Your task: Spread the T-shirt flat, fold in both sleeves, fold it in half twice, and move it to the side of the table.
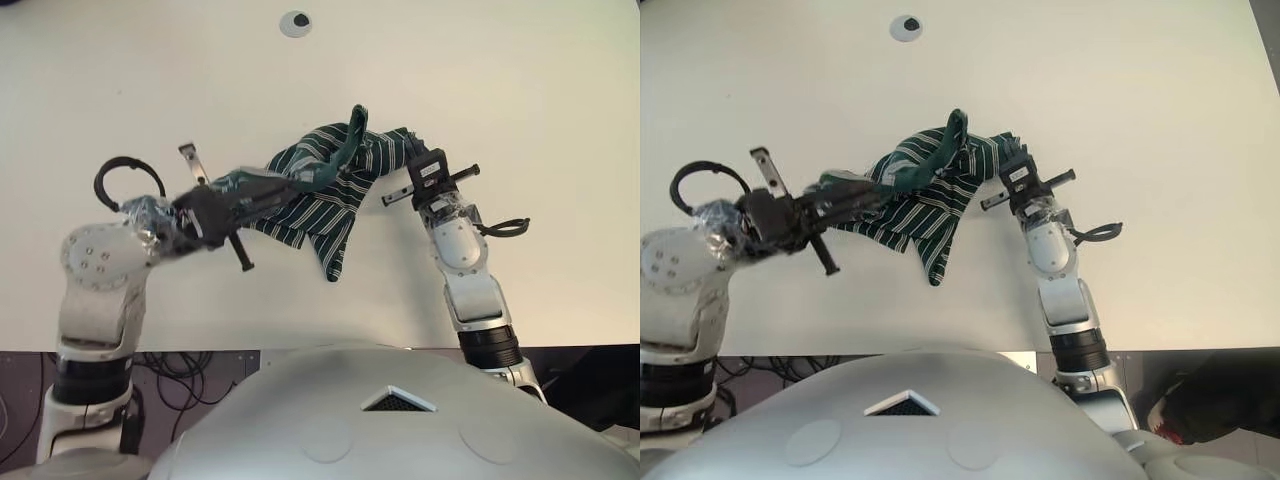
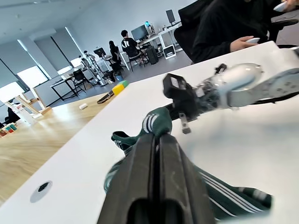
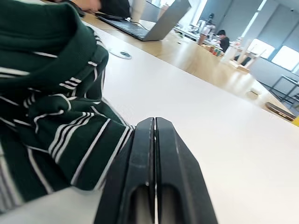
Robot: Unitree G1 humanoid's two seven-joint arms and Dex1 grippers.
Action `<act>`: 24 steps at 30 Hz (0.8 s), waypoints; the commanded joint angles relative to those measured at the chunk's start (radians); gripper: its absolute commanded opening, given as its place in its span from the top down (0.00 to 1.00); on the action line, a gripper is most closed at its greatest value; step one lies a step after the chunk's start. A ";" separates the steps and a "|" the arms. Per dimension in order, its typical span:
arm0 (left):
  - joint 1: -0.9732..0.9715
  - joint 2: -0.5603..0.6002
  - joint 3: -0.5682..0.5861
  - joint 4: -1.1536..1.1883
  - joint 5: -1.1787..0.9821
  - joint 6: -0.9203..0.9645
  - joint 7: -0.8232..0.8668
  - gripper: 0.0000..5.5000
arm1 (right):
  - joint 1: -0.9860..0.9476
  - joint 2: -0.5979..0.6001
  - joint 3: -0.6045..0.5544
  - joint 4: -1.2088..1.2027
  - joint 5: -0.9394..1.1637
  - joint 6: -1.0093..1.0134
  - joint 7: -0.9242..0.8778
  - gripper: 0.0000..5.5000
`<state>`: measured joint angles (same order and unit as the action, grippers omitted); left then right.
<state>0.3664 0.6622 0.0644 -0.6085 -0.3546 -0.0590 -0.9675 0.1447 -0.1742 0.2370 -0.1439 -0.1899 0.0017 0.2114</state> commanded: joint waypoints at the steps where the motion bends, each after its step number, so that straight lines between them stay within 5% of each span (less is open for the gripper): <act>1: 0.112 0.039 0.010 -0.033 0.036 -0.036 -0.024 1.00 | 0.017 -0.142 0.010 -0.042 0.064 -0.068 0.185 0.97; 7: 0.169 0.080 -0.010 -0.034 0.095 -0.055 -0.037 1.00 | 0.012 -0.397 0.029 -0.031 -0.002 -0.188 0.396 0.80; 13: 0.230 0.124 -0.049 0.007 0.191 -0.080 -0.049 1.00 | -0.093 -0.509 0.050 0.013 -0.209 -0.282 0.386 0.63; 24: 0.211 0.135 -0.144 0.091 0.312 -0.087 -0.021 1.00 | -0.332 -0.516 0.100 0.037 -0.262 -0.421 0.462 0.63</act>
<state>0.6009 0.7864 -0.0661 -0.5312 -0.0605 -0.1409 -0.9980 -0.1507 -0.6835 0.3176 -0.0727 -0.4422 -0.4039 0.6437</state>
